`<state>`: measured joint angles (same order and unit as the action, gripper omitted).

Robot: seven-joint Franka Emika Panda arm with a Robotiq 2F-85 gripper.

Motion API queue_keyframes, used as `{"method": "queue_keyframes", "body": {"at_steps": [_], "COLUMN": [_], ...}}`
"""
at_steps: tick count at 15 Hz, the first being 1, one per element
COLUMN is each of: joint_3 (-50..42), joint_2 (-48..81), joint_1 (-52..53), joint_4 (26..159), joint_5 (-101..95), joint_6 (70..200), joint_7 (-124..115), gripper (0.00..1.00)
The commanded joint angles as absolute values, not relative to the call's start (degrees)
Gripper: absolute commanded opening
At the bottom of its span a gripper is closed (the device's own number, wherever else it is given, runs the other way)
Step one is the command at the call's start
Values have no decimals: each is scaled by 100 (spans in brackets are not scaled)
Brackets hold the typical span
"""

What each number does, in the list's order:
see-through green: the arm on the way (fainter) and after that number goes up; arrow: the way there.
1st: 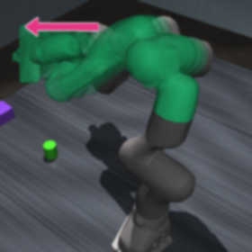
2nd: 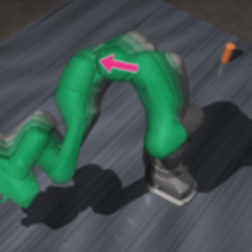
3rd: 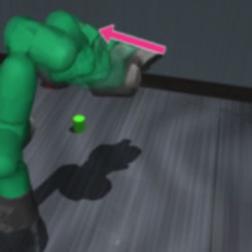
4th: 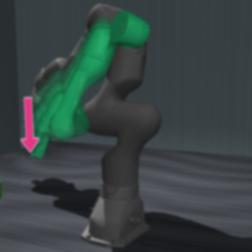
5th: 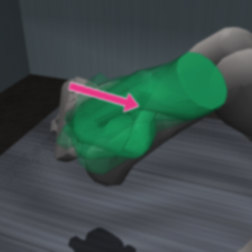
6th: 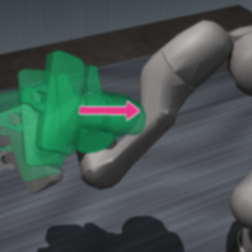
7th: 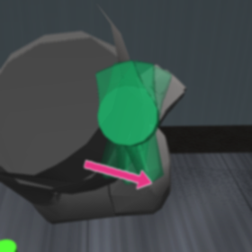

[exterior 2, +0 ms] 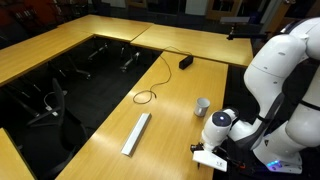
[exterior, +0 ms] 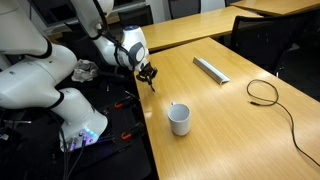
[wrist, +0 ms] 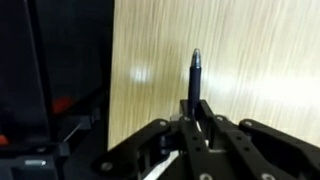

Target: Put the black pen inside the white mug

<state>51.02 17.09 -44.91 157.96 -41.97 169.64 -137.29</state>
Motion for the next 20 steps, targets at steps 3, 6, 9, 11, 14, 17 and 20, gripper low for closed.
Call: {"method": "queue_keyframes", "body": {"at_steps": [3,6,9,11,14,17,20], "joint_3": [7195,7699,7825,6441,6524,6304,6205], "joint_2": [1045,590,85,-645,-1248,-2013,-2673], "joint_1": [-6305,-6914,-7266,-5993,-6300,-6200,-6227], "joint_4": [15192,14654,14336,14291,14547,14949,15372], "joint_5": [-2615,-2292,-2309,-1919,-2164,-2306,-2612], "joint_6": [15221,14430,13937,13874,13801,13781,13707], "joint_7": [-12388,-11692,-11195,-10665,-10634,-10721,-10840], "gripper": [3,3,3,3,3,3,3]}}
